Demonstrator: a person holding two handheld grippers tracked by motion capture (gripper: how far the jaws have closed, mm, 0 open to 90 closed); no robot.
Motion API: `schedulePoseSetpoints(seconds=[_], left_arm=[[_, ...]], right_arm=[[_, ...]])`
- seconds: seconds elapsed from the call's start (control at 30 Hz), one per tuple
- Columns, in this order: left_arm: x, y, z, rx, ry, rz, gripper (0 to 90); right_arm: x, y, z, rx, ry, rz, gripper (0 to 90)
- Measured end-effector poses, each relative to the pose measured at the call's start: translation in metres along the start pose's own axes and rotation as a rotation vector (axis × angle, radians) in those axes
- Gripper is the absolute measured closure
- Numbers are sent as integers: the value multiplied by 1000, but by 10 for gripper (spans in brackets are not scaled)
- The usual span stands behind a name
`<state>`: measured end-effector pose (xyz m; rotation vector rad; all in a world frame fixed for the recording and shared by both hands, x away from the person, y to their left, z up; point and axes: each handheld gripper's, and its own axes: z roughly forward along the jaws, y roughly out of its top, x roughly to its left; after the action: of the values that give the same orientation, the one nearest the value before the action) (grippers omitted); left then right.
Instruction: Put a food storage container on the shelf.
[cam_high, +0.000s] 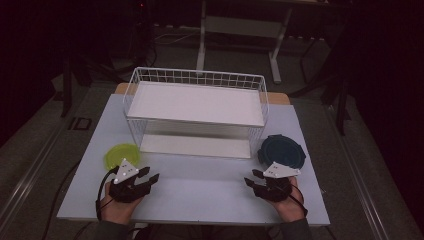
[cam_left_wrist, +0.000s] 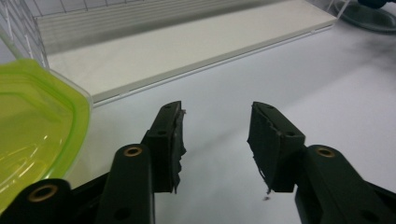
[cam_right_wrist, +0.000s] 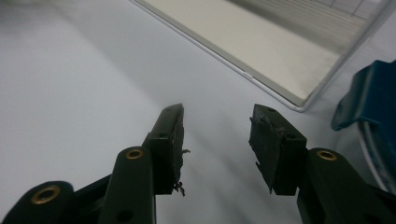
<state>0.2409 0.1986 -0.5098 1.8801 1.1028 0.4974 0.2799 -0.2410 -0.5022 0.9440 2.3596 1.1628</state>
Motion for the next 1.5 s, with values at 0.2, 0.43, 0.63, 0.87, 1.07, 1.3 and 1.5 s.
schedulePoseSetpoints(seconds=[0.2,0.43,0.63,0.87,1.07,1.3,1.5], left_arm=[[2,-8,-3,12,-2,-17,522],[4,-9,-3,12,4,-21,507],[2,-9,-2,24,13,-13,475],[1,-9,-1,35,20,-5,475],[-1,-9,-1,32,21,-1,482],[-3,-9,1,37,13,13,495],[-3,-9,2,32,7,8,495]], right_arm=[[-13,3,-9,6,-29,-9,543],[-46,8,-27,-8,-94,15,641],[-66,12,-39,-39,-125,35,817],[-86,18,-43,-39,-175,44,897],[-97,23,-42,-36,-199,39,898],[-112,25,-36,-30,-219,46,899],[-122,26,-34,-27,-233,59,899]])
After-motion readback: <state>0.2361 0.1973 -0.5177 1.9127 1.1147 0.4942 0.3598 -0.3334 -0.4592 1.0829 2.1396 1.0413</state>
